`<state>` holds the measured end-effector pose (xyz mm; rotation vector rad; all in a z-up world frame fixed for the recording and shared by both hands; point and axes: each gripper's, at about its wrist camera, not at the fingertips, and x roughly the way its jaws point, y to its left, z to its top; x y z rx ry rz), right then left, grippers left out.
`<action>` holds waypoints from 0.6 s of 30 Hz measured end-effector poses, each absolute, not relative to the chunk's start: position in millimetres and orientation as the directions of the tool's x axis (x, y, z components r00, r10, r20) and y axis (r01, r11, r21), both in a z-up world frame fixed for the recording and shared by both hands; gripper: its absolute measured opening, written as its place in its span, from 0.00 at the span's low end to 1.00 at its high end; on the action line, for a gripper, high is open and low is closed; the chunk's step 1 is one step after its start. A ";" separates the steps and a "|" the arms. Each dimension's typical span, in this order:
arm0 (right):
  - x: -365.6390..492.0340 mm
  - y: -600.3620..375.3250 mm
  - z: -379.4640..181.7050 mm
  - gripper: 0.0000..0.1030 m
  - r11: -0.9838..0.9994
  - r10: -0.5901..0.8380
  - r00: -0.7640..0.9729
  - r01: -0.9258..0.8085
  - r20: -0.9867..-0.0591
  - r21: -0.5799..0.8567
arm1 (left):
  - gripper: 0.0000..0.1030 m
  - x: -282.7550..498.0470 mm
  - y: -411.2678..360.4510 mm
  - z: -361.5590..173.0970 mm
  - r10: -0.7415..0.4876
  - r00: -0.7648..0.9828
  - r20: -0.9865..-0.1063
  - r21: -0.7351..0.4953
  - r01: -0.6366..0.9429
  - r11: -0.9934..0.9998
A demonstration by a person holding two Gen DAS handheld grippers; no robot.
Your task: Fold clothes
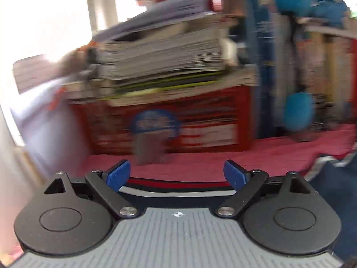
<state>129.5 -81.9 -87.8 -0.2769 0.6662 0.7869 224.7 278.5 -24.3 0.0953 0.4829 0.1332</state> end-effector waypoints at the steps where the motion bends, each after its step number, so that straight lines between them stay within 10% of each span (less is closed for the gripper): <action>1: 129.2 -81.4 -87.9 1.00 0.685 0.561 0.518 -0.728 -0.646 0.011 | 0.89 230.7 256.8 -27.5 0.060 0.872 -0.486 0.094 -0.016 0.995; 7: 129.1 -80.8 -87.9 1.00 0.687 0.559 0.520 -0.726 -0.646 0.010 | 0.89 251.6 183.5 -75.8 0.134 0.808 -0.574 0.340 0.086 0.937; 13: 129.1 -80.7 -87.9 1.00 0.688 0.559 0.520 -0.726 -0.646 0.010 | 1.00 271.7 312.8 -86.5 0.554 0.624 -0.551 0.359 -0.422 0.833; 18: 129.0 -80.9 -87.8 1.00 0.687 0.559 0.520 -0.726 -0.646 0.010 | 0.84 256.6 339.2 -68.7 0.676 0.488 -0.552 0.398 -0.557 0.729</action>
